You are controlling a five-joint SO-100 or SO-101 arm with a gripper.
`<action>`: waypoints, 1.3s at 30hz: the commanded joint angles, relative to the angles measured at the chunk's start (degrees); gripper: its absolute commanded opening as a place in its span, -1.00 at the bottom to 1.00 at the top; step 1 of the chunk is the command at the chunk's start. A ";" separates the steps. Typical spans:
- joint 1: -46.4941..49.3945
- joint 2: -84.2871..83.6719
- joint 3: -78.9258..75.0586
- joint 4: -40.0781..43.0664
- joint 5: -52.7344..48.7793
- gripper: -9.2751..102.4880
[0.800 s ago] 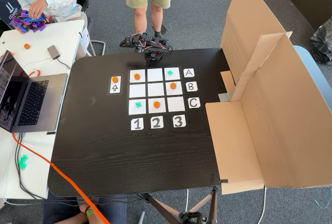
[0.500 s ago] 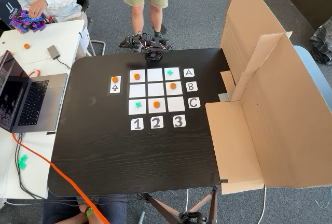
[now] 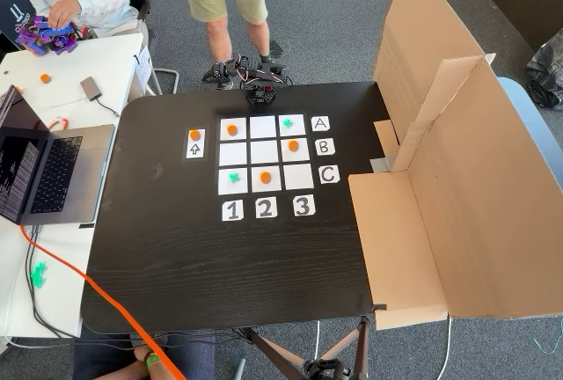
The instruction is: Pick up the round, orange token and place it in the grid on square B2.
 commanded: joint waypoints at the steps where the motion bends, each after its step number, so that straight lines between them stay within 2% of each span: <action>1: -0.79 -4.22 -7.65 2.20 -0.79 -0.85; 8: -4.83 -21.62 -29.36 13.27 -1.41 -0.84; 14: -7.29 -34.01 -44.47 24.96 -2.99 -0.72; 19: -8.26 -43.07 -55.63 32.61 -4.31 -0.50; 22: -9.58 -48.43 -60.82 36.04 -4.31 -0.30; 29: -13.36 -62.49 -74.53 44.82 -5.36 -0.07; 39: -19.34 -80.07 -86.31 46.49 -11.43 0.08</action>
